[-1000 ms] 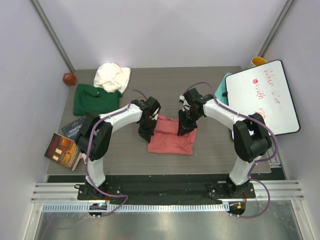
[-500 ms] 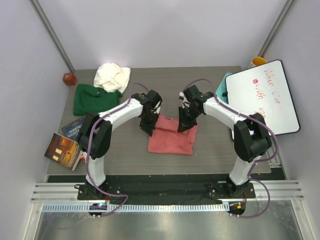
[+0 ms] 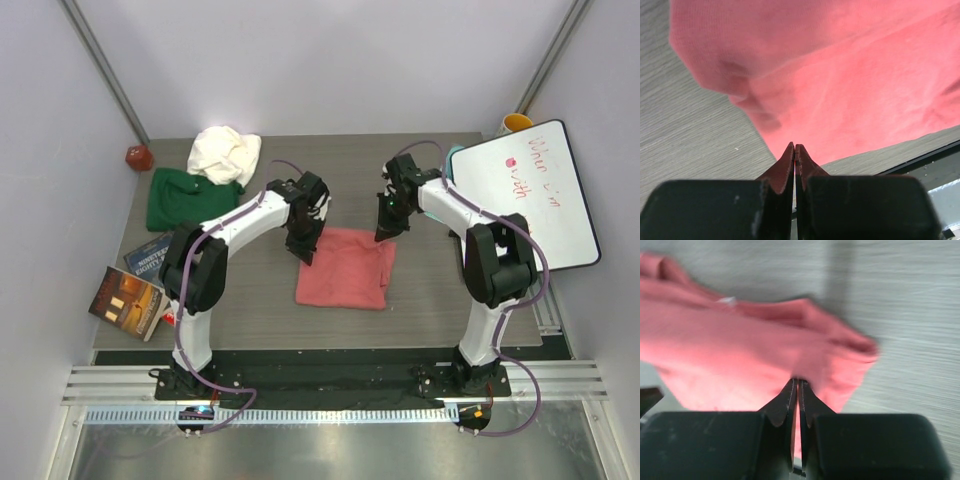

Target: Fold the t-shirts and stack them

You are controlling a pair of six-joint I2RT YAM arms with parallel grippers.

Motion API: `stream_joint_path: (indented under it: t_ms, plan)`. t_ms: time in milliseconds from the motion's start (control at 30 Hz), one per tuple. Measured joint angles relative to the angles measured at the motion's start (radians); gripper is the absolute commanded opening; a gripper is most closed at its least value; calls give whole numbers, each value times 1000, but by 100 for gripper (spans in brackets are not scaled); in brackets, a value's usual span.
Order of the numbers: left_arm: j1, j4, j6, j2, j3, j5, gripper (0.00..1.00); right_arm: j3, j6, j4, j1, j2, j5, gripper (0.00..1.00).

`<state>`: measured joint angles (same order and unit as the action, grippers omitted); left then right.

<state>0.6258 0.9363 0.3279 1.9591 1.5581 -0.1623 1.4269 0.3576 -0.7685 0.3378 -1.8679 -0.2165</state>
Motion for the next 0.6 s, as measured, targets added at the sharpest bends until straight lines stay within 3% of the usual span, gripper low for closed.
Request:
stream_joint_path:
  t_ms: [200, 400, 533, 600]
  plan:
    - [0, -5, 0, 8, 19, -34, 6, 16, -6, -27, -87, -21, 67, 9]
    - [0, -9, 4, 18, 40, -51, 20, 128, -16, -90, -109, -39, 78, 10]
    - [0, -30, 13, 18, 43, -39, 16, 217, -12, -101, -97, -8, 38, 2]
    - [0, -43, 24, 18, 43, -25, 7, 218, -6, -105, -77, 32, 24, 1]
